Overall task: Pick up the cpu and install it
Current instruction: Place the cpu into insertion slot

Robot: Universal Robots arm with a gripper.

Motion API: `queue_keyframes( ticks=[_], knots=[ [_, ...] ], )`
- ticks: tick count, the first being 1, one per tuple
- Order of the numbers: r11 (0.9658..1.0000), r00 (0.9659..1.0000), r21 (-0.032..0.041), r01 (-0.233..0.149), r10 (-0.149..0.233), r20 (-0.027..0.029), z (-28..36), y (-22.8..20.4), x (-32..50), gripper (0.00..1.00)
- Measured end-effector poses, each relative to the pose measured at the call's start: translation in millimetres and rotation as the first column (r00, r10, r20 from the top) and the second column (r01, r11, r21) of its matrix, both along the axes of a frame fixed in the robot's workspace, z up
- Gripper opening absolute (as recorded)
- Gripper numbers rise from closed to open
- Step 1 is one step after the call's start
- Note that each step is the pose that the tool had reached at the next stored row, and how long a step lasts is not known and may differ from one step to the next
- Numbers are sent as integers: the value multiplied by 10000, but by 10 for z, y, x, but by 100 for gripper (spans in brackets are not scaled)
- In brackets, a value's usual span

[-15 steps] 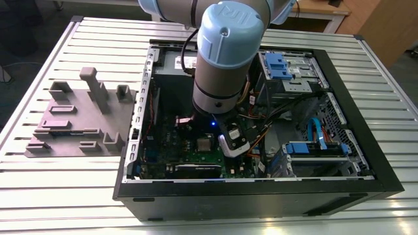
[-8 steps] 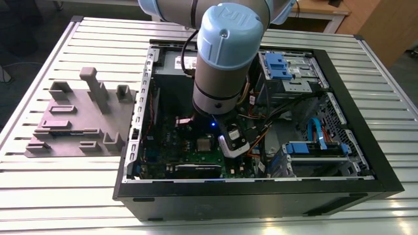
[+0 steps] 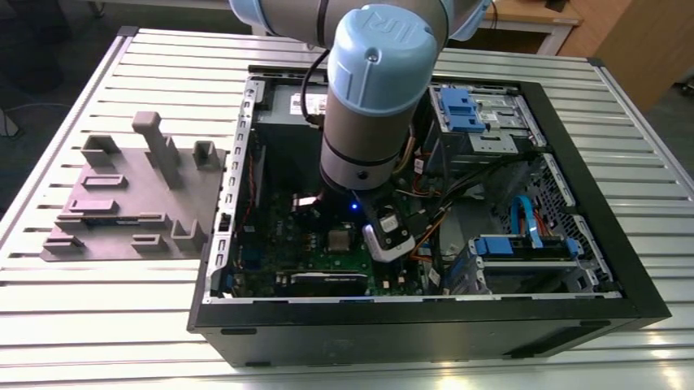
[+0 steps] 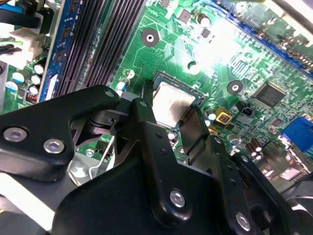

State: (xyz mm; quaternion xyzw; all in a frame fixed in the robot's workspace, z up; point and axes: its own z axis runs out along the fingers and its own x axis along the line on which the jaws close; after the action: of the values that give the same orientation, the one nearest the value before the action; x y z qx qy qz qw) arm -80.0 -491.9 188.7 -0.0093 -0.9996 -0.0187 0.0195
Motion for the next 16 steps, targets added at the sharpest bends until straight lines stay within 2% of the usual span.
queue_keyframes(
  ticks=[3,16],
  knots=[
    [10000,10000,-6,-1,1,-24,42,0,3,47],
    [10000,10000,-7,-1,1,-27,4,-1,5,48]
  ],
)
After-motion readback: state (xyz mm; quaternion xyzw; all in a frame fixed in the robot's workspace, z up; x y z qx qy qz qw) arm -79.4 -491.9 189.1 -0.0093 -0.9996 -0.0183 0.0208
